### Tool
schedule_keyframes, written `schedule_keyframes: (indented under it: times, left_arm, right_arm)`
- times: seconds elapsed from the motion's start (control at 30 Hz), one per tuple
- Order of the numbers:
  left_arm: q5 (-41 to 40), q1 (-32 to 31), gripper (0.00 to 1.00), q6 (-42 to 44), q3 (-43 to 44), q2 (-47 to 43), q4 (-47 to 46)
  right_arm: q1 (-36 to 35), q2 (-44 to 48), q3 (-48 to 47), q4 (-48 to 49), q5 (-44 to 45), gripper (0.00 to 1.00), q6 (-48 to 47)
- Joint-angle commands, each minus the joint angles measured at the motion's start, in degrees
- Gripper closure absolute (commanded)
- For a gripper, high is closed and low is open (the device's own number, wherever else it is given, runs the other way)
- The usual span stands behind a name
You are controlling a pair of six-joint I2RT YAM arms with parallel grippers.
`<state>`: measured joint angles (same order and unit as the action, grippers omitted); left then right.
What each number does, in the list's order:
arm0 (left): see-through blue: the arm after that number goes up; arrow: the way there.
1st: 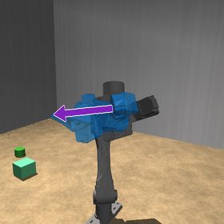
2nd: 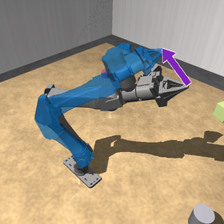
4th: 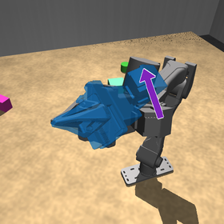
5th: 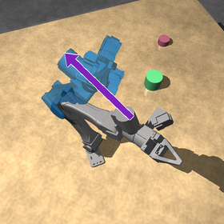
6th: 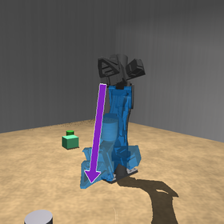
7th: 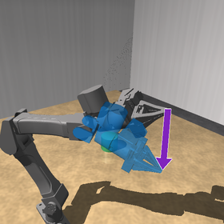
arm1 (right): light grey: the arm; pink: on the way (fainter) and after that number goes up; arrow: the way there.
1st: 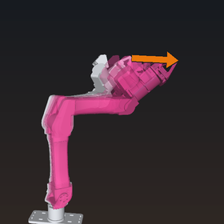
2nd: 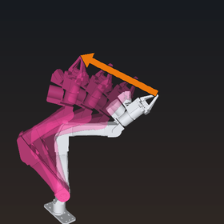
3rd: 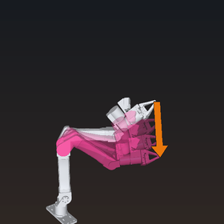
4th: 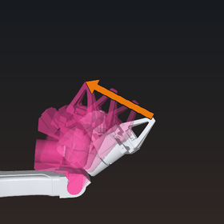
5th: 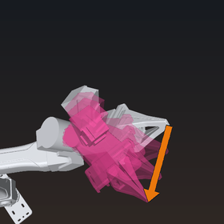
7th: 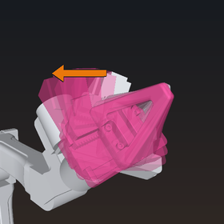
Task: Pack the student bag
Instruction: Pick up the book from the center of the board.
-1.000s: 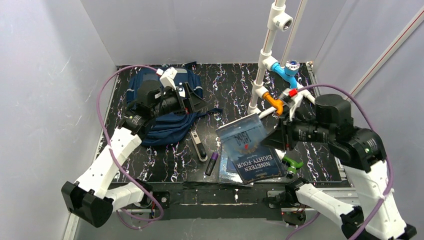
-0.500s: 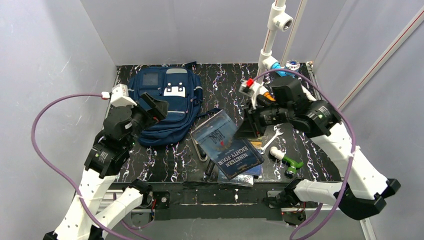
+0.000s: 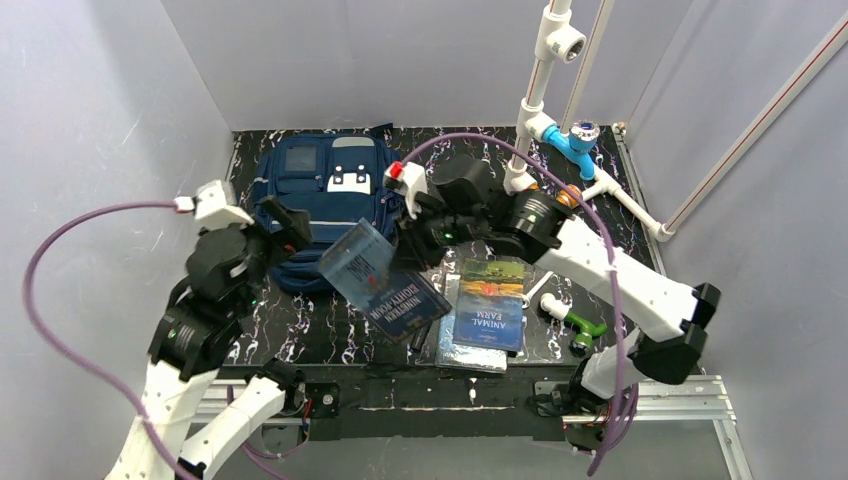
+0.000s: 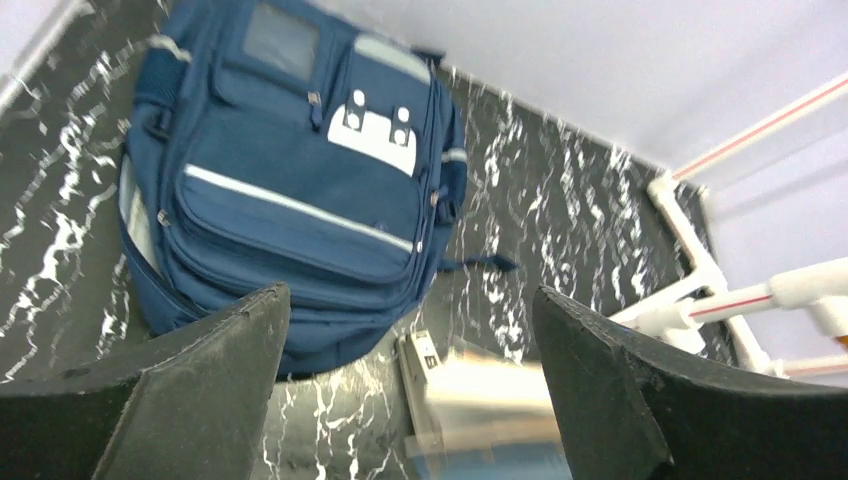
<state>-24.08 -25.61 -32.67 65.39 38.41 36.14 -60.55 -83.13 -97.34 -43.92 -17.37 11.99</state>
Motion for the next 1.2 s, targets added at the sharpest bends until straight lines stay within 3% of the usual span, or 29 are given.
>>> schedule_keyframes:
  times: [0.0, 0.07, 0.2, 0.37, 0.53, 0.87, 1.03, 1.17]
  left_arm:
    - [-7.0, 0.12, 0.09, 5.05, 5.35, -6.64, 0.07]
    - [-2.66, 0.12, 0.07, 7.75, 6.02, -8.31, -1.53]
    - [18.63, 0.12, 0.03, 10.89, 5.51, -9.12, -7.33]
    - [25.7, 0.12, 0.02, 2.25, 8.69, -5.01, -4.82]
    - [37.02, 0.12, 0.02, 1.02, 6.5, -2.99, -10.42]
    - [52.23, 0.12, 0.02, -0.02, 6.48, 5.82, -15.85]
    - [68.43, 0.12, 0.02, 1.61, -1.41, 7.56, -29.23]
    - [74.68, 0.12, 0.02, -2.98, -3.85, 11.47, -38.71]
  right_arm:
    - [0.17, -3.56, -7.39, 13.76, 10.7, 0.99, 3.7]
    - [0.17, -5.64, -9.91, 15.76, 13.7, 0.99, 4.05]
    - [0.17, -6.55, -13.82, 17.17, 10.5, 0.99, -1.26]
    - [0.17, -3.2, -13.42, 17.8, 18.74, 0.99, -1.31]
    - [0.17, 0.67, -12.1, 19.6, 25.19, 0.99, 3.64]
    - [0.26, 12.64, -5.1, 18.69, 22.75, 0.99, 2.95]
    - [0.22, 17.64, -0.55, 20.46, 15.72, 0.99, 3.14]
    - [0.25, 19.19, 0.34, 18.76, 11.91, 0.99, 4.15]
